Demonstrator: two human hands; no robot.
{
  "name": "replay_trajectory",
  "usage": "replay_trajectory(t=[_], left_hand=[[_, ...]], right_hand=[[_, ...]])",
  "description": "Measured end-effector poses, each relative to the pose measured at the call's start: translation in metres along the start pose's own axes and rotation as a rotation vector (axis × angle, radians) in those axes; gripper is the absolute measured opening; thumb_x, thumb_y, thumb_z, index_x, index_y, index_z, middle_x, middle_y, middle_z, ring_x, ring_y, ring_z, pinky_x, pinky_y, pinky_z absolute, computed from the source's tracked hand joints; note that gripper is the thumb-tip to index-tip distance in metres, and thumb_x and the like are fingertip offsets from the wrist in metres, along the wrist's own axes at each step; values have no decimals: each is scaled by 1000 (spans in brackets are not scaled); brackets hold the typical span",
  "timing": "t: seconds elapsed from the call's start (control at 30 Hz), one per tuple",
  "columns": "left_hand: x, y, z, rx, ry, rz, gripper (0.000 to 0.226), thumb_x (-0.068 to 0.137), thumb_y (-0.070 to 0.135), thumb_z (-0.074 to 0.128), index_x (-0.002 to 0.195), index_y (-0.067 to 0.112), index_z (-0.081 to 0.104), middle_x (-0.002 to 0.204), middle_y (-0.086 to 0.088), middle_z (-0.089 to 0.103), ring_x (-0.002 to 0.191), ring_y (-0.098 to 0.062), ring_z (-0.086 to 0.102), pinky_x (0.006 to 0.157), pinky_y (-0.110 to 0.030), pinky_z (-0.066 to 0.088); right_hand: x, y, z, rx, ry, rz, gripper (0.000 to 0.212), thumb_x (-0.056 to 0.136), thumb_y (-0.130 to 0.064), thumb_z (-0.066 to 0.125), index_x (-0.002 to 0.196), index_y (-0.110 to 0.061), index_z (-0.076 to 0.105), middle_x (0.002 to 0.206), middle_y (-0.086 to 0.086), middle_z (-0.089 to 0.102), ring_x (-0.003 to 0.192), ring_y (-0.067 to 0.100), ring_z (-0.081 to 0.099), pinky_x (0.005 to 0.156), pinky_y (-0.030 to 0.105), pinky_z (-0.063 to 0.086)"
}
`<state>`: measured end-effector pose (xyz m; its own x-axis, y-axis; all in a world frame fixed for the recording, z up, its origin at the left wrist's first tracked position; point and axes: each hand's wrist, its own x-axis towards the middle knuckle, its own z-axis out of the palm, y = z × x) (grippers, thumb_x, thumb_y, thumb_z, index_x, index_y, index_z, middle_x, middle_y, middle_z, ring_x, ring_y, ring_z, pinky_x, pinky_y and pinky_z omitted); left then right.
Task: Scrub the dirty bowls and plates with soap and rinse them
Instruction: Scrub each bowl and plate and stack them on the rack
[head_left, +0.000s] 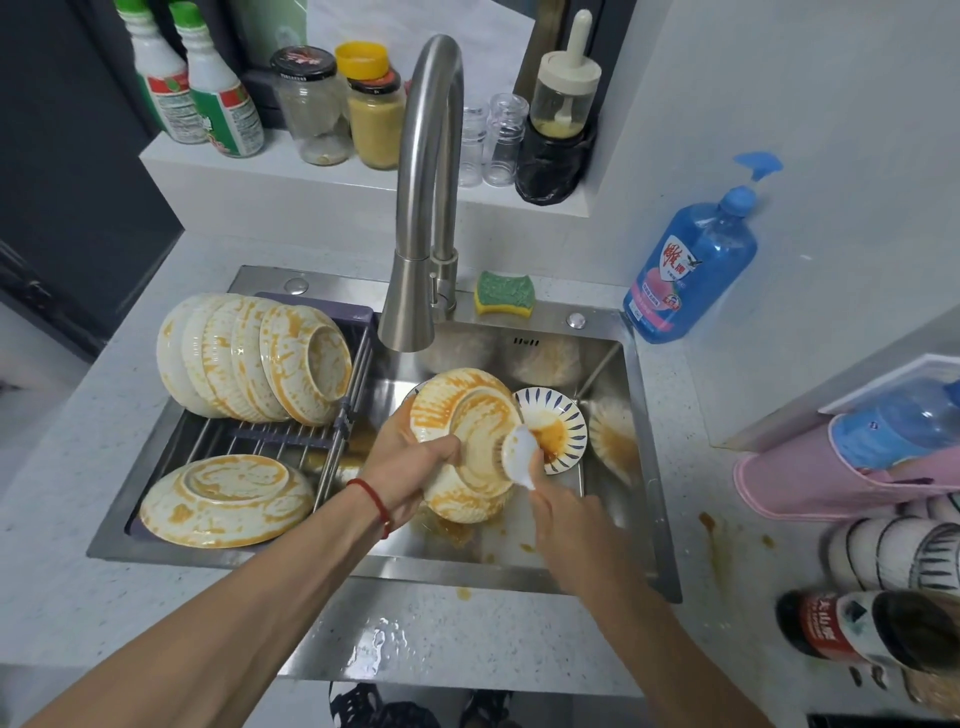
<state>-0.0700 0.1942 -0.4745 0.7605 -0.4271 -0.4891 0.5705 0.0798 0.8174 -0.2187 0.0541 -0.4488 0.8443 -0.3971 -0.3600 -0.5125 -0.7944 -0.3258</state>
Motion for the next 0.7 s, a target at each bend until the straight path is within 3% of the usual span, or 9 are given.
replay_trajectory(t=[0.17,0.3,0.4,0.53,0.7], left_hand=[[1,-2,4,38,-16,-18,71,55,-10,68,122,13,66,108,-14,77,101,-33,74,82,-46,62],[4,1,-4,47,-26,-8,73,51,-10,65,122,10,66,107,-16,76,97,-29,73,79,-43,62],[1,0,1,78,-71,-23,73,54,-11,68,123,10,65,111,-18,75,100,-31,73,88,-50,62],[7,2,2,11,-64,-49,67,65,-25,61,125,5,63,107,-20,73,91,-29,73,71,-39,63],[11,-2,-5,-9,-29,-58,83,51,-12,66,131,10,62,114,-19,74,103,-33,73,77,-45,62]], right_hand=[[34,-29,-5,102,97,-4,56,111,-29,32,162,-33,11,109,9,66,99,30,62,76,43,52],[9,-18,0,79,-22,-81,54,110,-35,31,162,-35,15,107,7,65,91,26,60,73,40,50],[25,-6,-5,52,52,18,55,111,-29,35,163,-29,17,104,8,67,86,23,61,74,42,55],[14,-34,1,205,23,-82,55,110,-37,32,162,-40,13,104,8,65,95,28,61,75,41,50],[13,-2,-1,-24,3,-12,59,110,-31,35,163,-36,8,84,-2,54,74,17,55,65,39,49]])
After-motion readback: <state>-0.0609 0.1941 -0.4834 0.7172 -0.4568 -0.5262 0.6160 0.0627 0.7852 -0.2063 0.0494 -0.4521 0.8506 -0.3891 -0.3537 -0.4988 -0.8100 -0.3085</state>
